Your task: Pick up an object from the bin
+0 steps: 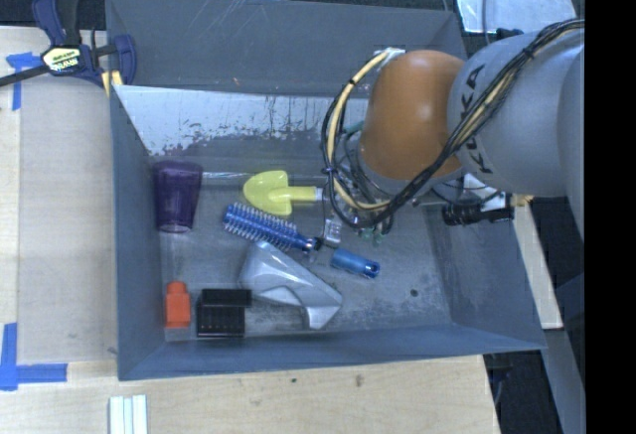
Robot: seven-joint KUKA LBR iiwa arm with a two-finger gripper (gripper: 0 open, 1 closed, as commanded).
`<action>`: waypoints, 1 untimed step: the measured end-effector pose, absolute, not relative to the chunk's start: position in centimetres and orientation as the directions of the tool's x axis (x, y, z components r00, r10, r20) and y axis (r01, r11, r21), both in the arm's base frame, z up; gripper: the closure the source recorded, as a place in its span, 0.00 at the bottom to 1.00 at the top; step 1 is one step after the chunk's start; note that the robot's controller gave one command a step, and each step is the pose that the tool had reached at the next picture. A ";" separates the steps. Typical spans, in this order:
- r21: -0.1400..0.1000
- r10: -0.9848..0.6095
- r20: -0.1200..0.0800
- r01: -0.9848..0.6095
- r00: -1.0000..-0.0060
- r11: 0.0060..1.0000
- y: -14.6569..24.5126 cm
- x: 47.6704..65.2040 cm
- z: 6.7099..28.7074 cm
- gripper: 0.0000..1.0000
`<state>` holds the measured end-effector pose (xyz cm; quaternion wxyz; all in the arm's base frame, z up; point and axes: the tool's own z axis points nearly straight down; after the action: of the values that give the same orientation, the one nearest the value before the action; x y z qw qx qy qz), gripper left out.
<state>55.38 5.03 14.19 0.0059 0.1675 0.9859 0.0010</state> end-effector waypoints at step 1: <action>0.002 0.115 -0.010 0.115 -0.993 0.993 5.2 55.5 12.3 0.00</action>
Offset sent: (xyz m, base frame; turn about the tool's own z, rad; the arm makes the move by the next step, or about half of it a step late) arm 0.0067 0.0098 -0.0633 -0.1554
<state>55.47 5.18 12.32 0.0052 0.0576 0.9983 0.0007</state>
